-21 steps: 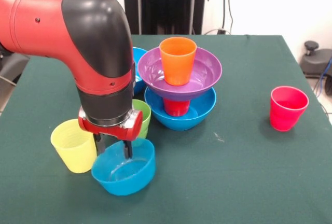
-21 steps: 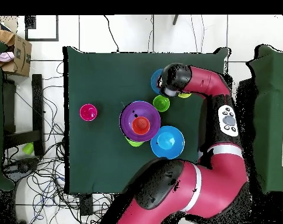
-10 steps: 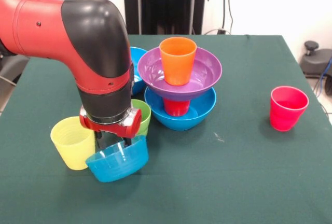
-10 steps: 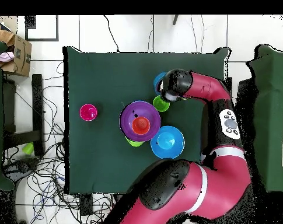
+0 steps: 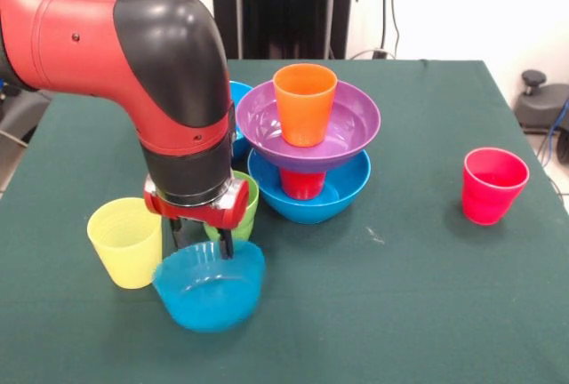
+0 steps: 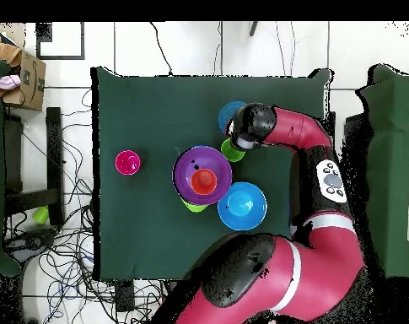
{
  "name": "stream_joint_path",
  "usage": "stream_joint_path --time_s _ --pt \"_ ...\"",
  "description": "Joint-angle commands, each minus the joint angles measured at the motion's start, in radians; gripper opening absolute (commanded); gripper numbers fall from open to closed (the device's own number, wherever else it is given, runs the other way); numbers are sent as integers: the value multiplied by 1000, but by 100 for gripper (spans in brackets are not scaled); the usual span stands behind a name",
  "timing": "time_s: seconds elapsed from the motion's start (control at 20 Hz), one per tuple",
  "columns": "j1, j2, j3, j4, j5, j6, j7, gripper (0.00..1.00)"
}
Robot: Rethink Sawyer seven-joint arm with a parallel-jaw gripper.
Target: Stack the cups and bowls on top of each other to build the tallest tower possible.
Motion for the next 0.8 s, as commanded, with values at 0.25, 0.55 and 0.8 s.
stream_joint_path --time_s 0.25,0.55,0.8 --pt "22 -80 50 92 -70 46 -181 100" --pt "19 -47 60 45 -77 50 -198 100" --pt "15 -10 66 16 -85 25 -201 100"
